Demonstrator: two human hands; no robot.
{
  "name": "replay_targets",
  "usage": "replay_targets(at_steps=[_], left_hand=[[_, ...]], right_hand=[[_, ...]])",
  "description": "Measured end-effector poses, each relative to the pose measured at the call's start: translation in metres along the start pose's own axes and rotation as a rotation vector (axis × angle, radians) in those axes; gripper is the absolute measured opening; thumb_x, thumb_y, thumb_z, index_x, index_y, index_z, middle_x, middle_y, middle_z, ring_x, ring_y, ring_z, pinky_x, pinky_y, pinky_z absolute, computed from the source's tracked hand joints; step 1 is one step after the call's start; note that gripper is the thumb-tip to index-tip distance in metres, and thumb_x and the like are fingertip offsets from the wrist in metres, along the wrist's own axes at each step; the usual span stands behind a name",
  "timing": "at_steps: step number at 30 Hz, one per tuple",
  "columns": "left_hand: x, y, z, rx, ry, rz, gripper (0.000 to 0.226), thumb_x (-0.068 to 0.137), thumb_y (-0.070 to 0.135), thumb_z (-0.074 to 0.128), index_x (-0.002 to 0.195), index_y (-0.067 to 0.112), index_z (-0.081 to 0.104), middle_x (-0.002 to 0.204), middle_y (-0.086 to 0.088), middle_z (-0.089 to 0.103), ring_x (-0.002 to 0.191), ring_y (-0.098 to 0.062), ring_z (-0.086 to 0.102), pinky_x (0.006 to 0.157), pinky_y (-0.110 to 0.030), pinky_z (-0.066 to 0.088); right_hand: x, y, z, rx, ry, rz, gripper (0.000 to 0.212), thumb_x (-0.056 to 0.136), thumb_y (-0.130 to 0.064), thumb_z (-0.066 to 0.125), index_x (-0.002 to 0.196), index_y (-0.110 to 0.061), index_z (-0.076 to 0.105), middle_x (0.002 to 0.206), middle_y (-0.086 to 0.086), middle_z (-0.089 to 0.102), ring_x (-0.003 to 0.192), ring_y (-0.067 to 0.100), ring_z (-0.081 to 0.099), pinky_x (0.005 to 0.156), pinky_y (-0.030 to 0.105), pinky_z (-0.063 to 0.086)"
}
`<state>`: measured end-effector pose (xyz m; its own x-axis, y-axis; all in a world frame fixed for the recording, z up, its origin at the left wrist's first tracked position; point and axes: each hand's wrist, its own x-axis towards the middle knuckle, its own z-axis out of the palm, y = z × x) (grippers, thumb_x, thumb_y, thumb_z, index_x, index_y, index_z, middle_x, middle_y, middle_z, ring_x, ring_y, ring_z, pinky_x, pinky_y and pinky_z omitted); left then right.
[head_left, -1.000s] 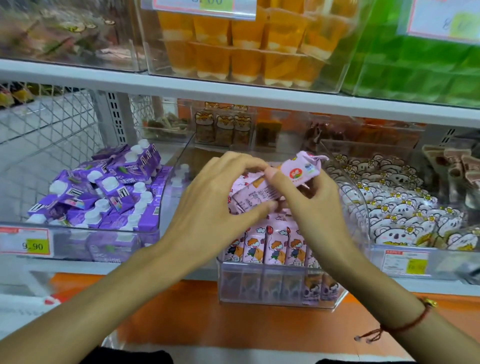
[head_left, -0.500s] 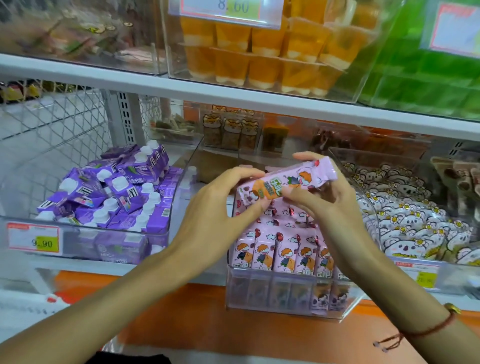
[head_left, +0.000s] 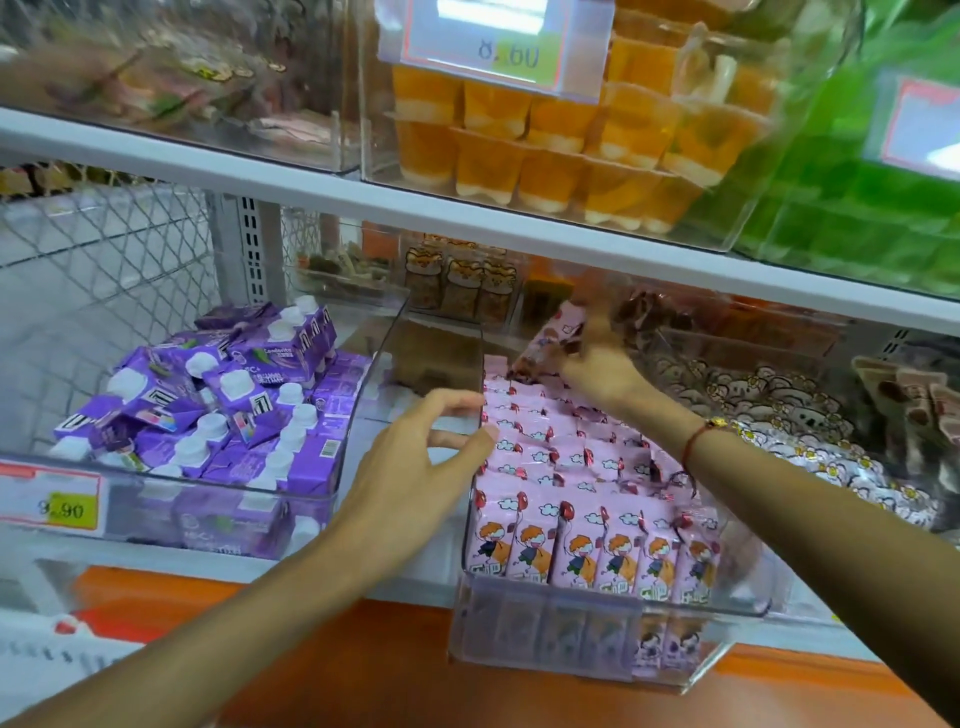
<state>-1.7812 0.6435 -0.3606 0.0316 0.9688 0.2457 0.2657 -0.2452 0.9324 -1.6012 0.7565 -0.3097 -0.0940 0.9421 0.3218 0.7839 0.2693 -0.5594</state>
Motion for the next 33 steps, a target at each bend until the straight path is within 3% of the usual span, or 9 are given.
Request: replay_targets(at_steps=[3,5,8,11,14,17,22,28,33], left_hand=[[0.0,0.001,-0.002,0.013,-0.011,-0.008,0.025,0.086,0.041,0.061,0.11,0.041,0.058,0.107,0.032,0.059,0.091,0.013,0.058,0.086,-0.023,0.047],[0.0,0.001,-0.002,0.022,-0.015,-0.006,0.024,0.086,0.041,0.061,0.11,0.041,0.058,0.107,0.032,0.059,0.089,0.014,0.058,0.085,-0.021,0.046],[0.0,0.001,-0.003,0.033,-0.021,-0.006,0.024,0.087,0.041,0.061,0.111,0.041,0.057,0.108,0.029,0.059,0.09,0.014,0.057,0.082,-0.018,0.046],[0.001,0.001,-0.003,0.03,-0.013,0.002,0.024,0.086,0.041,0.062,0.11,0.04,0.058,0.108,0.028,0.061,0.089,0.013,0.058,0.083,-0.018,0.046],[0.002,0.002,-0.003,0.034,-0.015,0.013,0.024,0.086,0.04,0.062,0.109,0.039,0.059,0.108,0.028,0.061,0.089,0.012,0.059,0.084,-0.018,0.046],[0.003,0.002,-0.004,0.062,-0.021,0.012,0.021,0.086,0.039,0.063,0.108,0.039,0.059,0.107,0.026,0.061,0.088,0.012,0.058,0.081,-0.015,0.045],[0.026,0.017,-0.01,0.255,0.046,0.169,0.022,0.089,0.03,0.063,0.111,0.03,0.06,0.109,0.014,0.063,0.097,0.003,0.058,0.083,-0.016,0.047],[0.096,0.041,0.006,0.656,-0.177,0.354,0.024,0.09,0.014,0.061,0.11,0.025,0.069,0.108,0.006,0.07,0.093,-0.007,0.062,0.086,-0.024,0.049],[0.14,0.031,0.037,1.017,-0.442,0.256,0.031,0.095,0.017,0.054,0.125,0.019,0.06,0.126,-0.002,0.061,0.112,-0.019,0.056,0.091,-0.03,0.044]], right_hand=[[0.014,0.004,0.006,-0.075,-0.092,-0.1,0.046,0.092,-0.002,0.054,0.131,-0.009,0.03,0.111,0.016,0.056,0.09,0.028,0.059,0.071,0.033,0.051],[0.021,0.01,0.013,-0.26,-0.178,-0.157,0.038,0.089,-0.004,0.059,0.121,-0.014,0.04,0.108,0.013,0.058,0.079,0.021,0.056,0.058,0.027,0.044],[0.031,0.02,0.025,-0.471,-0.114,-0.142,0.026,0.087,-0.018,0.067,0.109,-0.02,0.053,0.114,0.006,0.057,0.086,0.02,0.054,0.064,0.024,0.038],[0.038,0.024,0.035,-0.512,-0.021,-0.064,0.021,0.089,-0.021,0.065,0.108,-0.029,0.066,0.119,0.0,0.059,0.102,0.023,0.058,0.072,0.027,0.045],[0.041,0.025,0.035,-0.47,-0.201,-0.048,0.022,0.097,-0.026,0.053,0.112,-0.027,0.069,0.119,0.002,0.066,0.1,0.022,0.061,0.084,0.033,0.051],[0.031,0.016,0.018,-0.353,-0.324,-0.015,0.032,0.101,-0.022,0.041,0.127,-0.02,0.059,0.107,0.008,0.067,0.078,0.019,0.059,0.064,0.025,0.049],[-0.054,0.005,-0.011,-0.287,-0.205,-0.184,0.044,0.098,-0.025,0.047,0.141,-0.018,0.042,0.141,0.007,0.049,0.125,0.023,0.046,0.101,0.034,0.037],[-0.135,0.016,-0.018,-0.359,-0.236,-0.221,0.052,0.097,-0.049,0.037,0.146,-0.031,0.034,0.154,-0.005,0.028,0.139,0.013,0.027,0.111,0.03,0.026],[-0.138,0.022,-0.013,-0.308,-0.209,-0.212,0.052,0.097,-0.053,0.034,0.146,-0.037,0.031,0.156,-0.01,0.021,0.14,0.008,0.021,0.113,0.029,0.022]])
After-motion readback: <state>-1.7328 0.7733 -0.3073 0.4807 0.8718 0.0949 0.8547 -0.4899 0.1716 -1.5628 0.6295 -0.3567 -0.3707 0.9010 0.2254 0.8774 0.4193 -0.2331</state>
